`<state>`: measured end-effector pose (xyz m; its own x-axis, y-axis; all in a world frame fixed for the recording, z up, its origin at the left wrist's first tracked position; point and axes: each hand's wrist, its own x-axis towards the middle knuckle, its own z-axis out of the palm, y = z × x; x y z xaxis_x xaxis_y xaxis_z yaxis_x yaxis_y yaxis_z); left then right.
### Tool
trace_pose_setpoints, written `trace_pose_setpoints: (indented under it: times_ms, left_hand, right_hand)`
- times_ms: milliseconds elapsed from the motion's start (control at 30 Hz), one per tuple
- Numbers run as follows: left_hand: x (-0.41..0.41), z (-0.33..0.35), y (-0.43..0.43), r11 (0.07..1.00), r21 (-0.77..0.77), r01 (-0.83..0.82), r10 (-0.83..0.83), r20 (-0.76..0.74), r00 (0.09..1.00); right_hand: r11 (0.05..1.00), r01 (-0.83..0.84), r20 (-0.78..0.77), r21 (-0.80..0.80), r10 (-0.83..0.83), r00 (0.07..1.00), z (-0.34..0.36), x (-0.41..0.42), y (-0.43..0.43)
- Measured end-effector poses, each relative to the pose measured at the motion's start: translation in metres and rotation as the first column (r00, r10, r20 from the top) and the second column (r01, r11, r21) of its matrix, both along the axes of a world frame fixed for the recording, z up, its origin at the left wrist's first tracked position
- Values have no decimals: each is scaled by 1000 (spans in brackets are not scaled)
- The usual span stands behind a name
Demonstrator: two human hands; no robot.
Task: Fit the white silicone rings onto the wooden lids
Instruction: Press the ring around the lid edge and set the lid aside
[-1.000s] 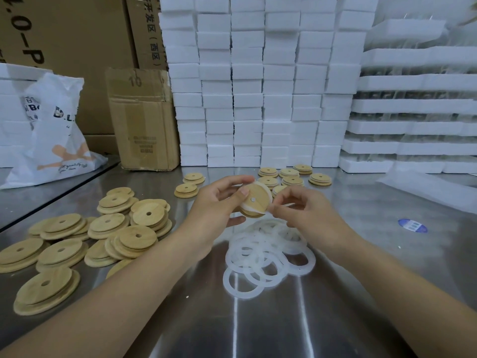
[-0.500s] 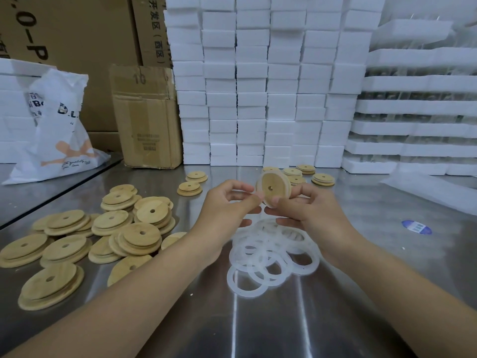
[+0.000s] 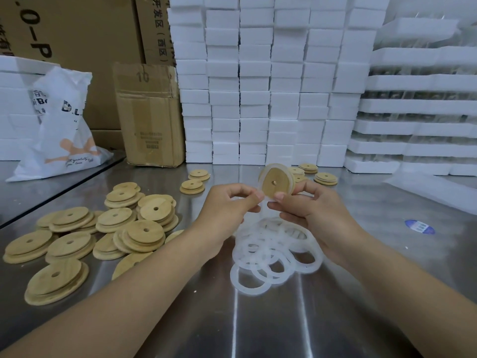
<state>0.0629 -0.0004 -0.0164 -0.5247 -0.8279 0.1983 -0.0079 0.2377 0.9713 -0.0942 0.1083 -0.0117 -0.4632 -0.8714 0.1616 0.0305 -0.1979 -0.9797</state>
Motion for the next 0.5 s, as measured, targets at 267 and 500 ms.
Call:
trace_pose_setpoints:
  times_ms: [267,500]
  left_hand:
    - [4,-2,-9,995,74,59,-58,-19,998]
    - [4,-6,-10,995,86,49,-45,-45,998]
  right_hand:
    - [999,1,-47,46,1,999,4,2,1]
    - [998,5,-187,58,6,982,5,0,2]
